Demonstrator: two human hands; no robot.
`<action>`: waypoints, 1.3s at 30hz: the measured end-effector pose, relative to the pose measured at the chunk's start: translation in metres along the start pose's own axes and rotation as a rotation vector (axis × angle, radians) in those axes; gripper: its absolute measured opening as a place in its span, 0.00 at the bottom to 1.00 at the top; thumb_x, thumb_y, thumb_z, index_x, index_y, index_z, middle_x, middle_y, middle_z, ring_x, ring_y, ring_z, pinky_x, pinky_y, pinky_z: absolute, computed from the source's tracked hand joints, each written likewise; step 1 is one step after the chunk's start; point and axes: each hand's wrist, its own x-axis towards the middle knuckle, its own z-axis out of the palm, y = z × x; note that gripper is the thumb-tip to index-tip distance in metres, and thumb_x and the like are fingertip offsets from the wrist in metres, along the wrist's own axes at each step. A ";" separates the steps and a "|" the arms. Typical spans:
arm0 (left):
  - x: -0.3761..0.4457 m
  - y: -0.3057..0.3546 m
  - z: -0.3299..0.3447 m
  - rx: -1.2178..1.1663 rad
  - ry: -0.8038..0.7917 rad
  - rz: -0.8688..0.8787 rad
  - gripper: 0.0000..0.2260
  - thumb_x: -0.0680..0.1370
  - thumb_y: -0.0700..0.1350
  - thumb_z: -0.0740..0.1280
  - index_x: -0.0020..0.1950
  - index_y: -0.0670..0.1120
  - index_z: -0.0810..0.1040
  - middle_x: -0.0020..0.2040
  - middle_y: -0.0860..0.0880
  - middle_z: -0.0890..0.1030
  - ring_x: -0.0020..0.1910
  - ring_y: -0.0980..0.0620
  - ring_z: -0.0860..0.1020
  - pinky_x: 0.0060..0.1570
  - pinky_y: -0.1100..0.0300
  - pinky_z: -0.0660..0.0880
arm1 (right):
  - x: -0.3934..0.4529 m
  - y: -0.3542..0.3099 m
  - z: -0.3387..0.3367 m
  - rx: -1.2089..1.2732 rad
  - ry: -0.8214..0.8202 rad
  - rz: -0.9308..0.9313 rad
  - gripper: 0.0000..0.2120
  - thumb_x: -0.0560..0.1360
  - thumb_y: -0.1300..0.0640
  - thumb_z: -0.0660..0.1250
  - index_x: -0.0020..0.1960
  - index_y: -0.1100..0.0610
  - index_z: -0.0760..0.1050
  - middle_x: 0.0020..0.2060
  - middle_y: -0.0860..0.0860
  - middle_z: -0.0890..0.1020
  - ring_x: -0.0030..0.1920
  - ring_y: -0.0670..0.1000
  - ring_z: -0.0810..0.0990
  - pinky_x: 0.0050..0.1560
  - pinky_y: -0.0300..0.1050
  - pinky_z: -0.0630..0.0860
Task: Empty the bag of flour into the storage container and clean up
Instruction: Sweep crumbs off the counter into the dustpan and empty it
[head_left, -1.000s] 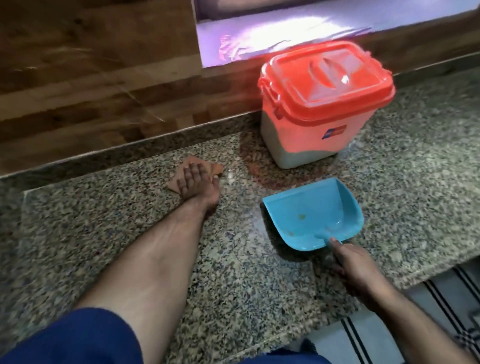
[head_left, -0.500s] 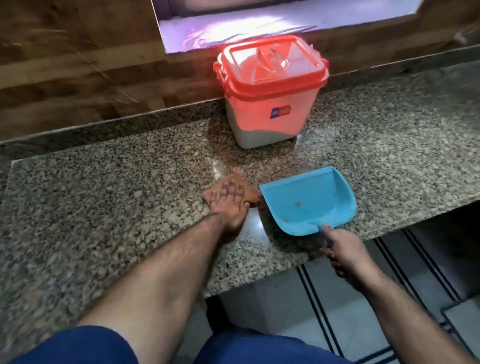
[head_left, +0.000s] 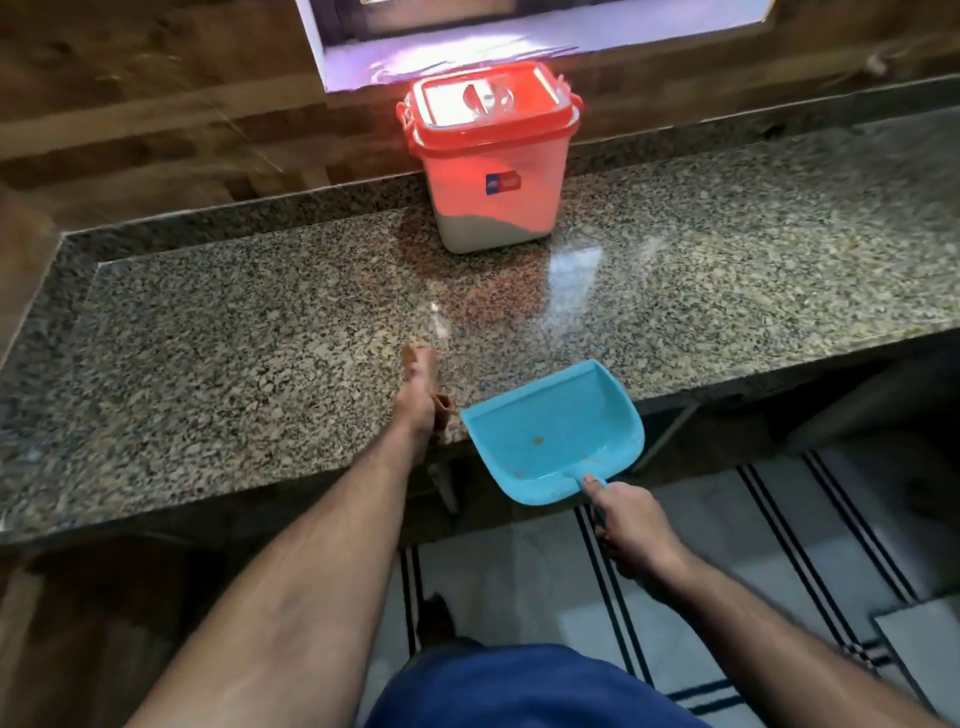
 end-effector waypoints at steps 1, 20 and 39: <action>-0.005 0.000 -0.006 -0.090 0.010 0.007 0.43 0.75 0.81 0.53 0.80 0.56 0.71 0.76 0.42 0.75 0.67 0.45 0.79 0.65 0.44 0.77 | -0.004 0.008 0.003 0.002 -0.015 0.008 0.21 0.84 0.41 0.66 0.42 0.56 0.71 0.27 0.52 0.70 0.23 0.50 0.64 0.26 0.40 0.59; -0.044 0.002 -0.129 -0.053 0.678 0.235 0.29 0.84 0.67 0.54 0.61 0.47 0.85 0.46 0.53 0.83 0.41 0.51 0.80 0.38 0.58 0.73 | -0.050 0.066 0.046 -0.043 -0.121 0.189 0.18 0.85 0.42 0.63 0.43 0.54 0.73 0.29 0.51 0.73 0.21 0.47 0.64 0.23 0.39 0.60; 0.001 0.041 -0.218 -0.083 1.080 0.333 0.22 0.87 0.59 0.54 0.69 0.48 0.79 0.54 0.54 0.84 0.53 0.54 0.84 0.50 0.64 0.78 | 0.004 0.041 0.091 0.036 -0.037 0.236 0.21 0.85 0.42 0.63 0.40 0.54 0.71 0.27 0.49 0.68 0.22 0.48 0.63 0.25 0.39 0.59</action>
